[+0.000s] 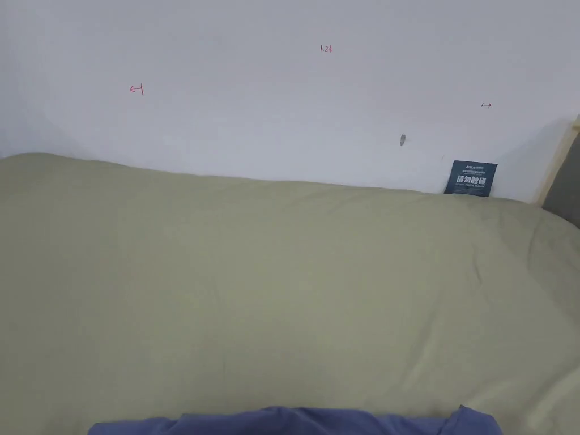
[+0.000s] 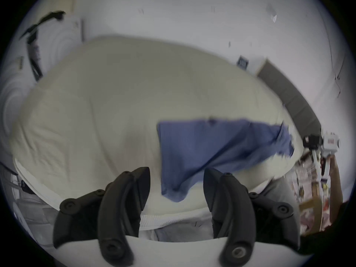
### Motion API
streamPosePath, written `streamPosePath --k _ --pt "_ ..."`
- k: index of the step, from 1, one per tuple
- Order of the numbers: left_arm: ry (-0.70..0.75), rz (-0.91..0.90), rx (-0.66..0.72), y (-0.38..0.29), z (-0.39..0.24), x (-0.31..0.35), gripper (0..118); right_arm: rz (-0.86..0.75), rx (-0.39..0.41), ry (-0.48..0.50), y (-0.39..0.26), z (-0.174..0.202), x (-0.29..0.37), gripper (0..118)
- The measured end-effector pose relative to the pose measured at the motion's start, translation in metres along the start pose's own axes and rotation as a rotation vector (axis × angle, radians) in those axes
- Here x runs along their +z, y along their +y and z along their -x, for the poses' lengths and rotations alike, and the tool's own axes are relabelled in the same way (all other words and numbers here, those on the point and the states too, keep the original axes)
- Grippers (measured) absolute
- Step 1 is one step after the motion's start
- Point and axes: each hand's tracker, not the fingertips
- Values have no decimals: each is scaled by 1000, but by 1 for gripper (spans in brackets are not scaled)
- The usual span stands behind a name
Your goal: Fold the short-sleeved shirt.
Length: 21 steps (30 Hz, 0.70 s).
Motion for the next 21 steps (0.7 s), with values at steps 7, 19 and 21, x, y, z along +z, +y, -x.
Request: streamPosePath --k 7,19,21 --pt "19 -346 -147 47 -114 49 64 -362 143 -68 12 121 70 94" --pt "7 -265 -199 -62 -212 -28 0 -258 247 62 -114 213 9 1" --pt "21 -246 -209 -74 -213 -33 0 -244 231 77 -124 214 4 1"
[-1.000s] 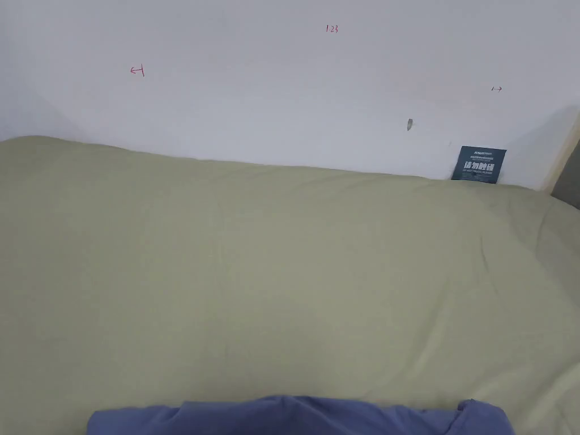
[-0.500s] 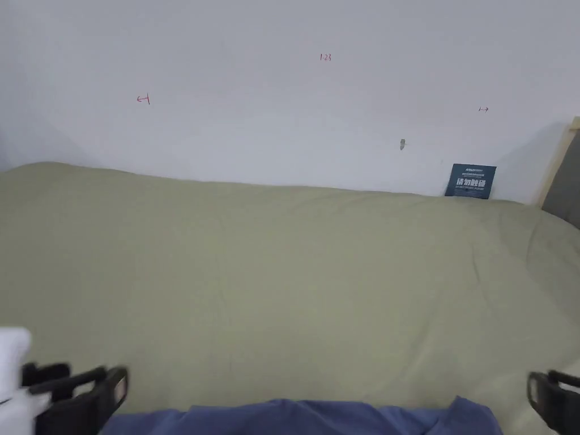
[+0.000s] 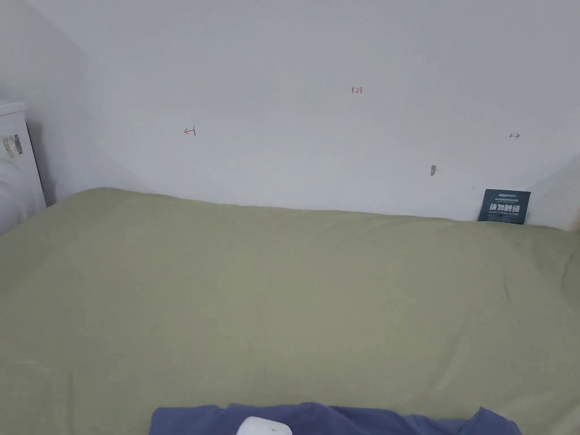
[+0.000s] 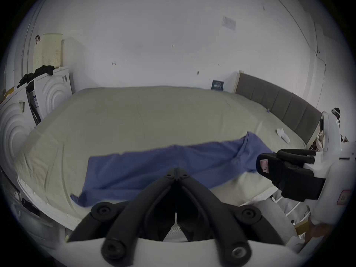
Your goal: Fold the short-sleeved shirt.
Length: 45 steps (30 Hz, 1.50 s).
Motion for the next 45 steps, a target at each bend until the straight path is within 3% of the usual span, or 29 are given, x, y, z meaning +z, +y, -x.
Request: streamPosePath --k 15,19,21,27,29,31,34,36,38,40,42,45 --pt "92 -17 67 22 17 -12 0 -14 13 -82 23 6 -13 1" --pt "28 -15 71 44 32 -6 0 -26 3 -48 35 -3 -9 1" --pt "-31 -30 46 63 60 -2 0 -37 21 -33 48 -11 -6 1" --pt "-156 76 380 99 215 -12 0 -78 -6 -10 80 -37 -19 1" --pt "-359 187 452 87 271 -25 9 -58 -52 24 84 -44 -25 1" --pt "-515 307 486 68 306 -40 25 -32 -83 50 86 -47 -32 1" --pt "-386 456 590 36 325 -67 59 -13 -103 55 88 -47 -34 1" --pt "-389 470 666 13 335 -85 60 -2 -114 64 88 -49 -37 1" --pt "-528 458 796 -5 335 -97 61 6 -124 65 89 -49 -38 1" --pt "-600 459 839 -1 295 -89 65 10 -125 64 89 -51 -39 1" --pt "-593 448 845 -5 282 -96 65 8 -131 67 89 -52 -38 1" --pt "-650 393 985 -17 270 -109 66 8 -143 78 88 -54 -37 1"
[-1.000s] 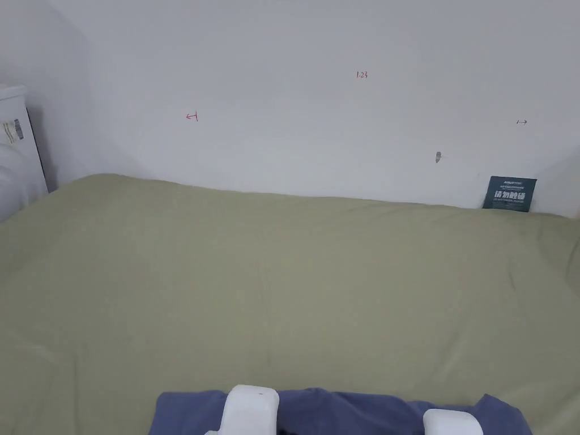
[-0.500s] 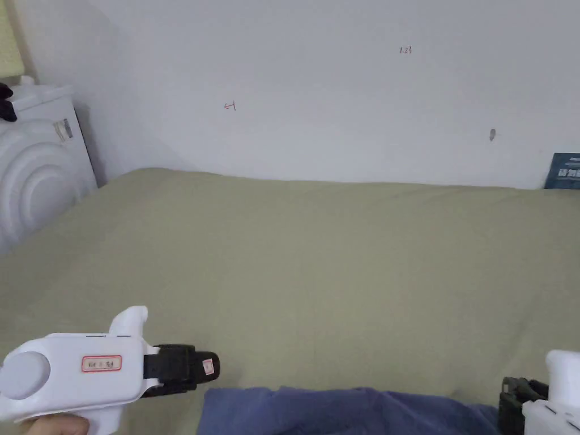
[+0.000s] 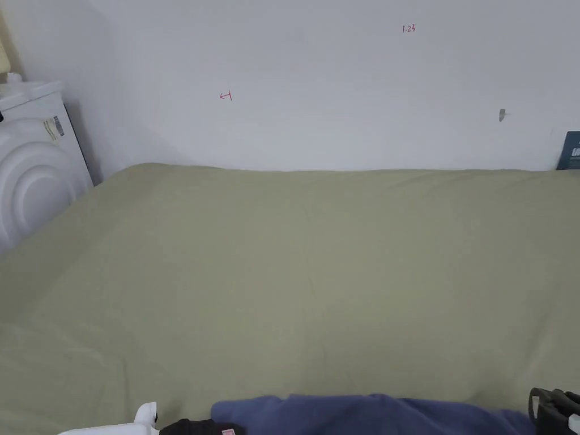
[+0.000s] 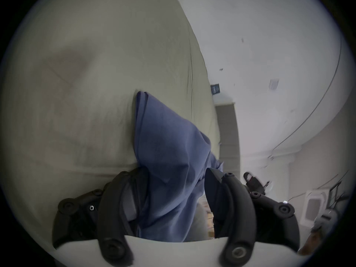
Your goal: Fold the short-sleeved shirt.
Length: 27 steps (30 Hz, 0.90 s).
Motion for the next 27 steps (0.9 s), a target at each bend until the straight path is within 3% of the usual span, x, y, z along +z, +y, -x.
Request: streamPosePath --k 6,11,15,19,21,23,24,25,27 --pt "-49 -95 -4 18 19 5 65 14 -41 34 -5 3 3 1" --pt "165 -67 -152 33 -10 28 65 19 -40 66 -5 0 11 1" --pt "242 37 -137 45 12 40 64 15 -41 58 -4 -1 10 1" --pt "81 -75 -39 37 29 27 65 36 -68 80 -8 -1 8 1" --pt "46 -90 -57 34 30 11 65 49 -55 73 -11 2 6 2" --pt "81 -91 -85 16 4 -8 52 64 -48 74 -15 1 6 2" --pt "133 -72 -117 18 -7 -12 26 66 -51 77 -16 0 8 2" --pt "217 -49 -205 18 -18 -15 16 66 -55 75 -18 -2 10 2" --pt "332 -40 -307 9 -41 -20 16 58 -66 65 -21 -7 14 2"
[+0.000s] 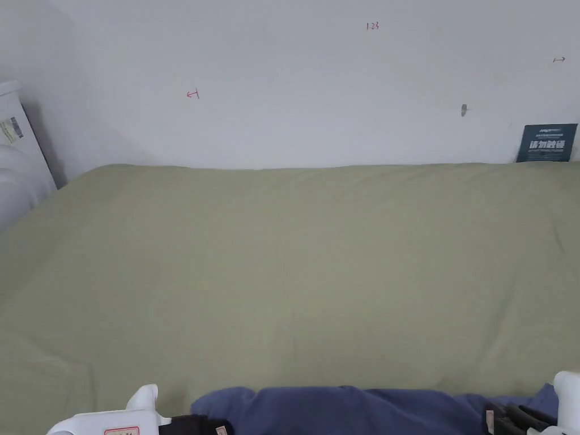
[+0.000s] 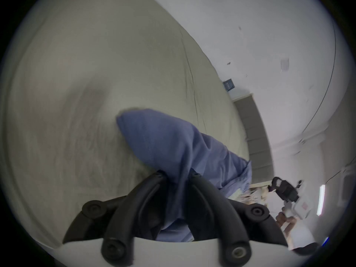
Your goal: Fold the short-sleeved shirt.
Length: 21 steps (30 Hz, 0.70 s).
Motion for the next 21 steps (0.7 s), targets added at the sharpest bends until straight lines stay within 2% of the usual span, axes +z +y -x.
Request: streamPosePath --k 8,11,14,17,21 --pt "7 -31 -70 1 -99 10 15 -40 -44 -42 2 -25 24 2" --pt "53 -7 -163 -3 -143 -15 15 -46 -66 -46 5 -33 30 2" --pt "-28 45 -184 -10 -180 -54 16 -59 -78 -51 4 -38 39 2" --pt "-23 116 -212 -22 -207 -99 16 -54 -88 -52 2 -44 43 2" --pt "-1 178 -203 -38 -215 -143 28 -41 -101 -45 -2 -52 47 2"
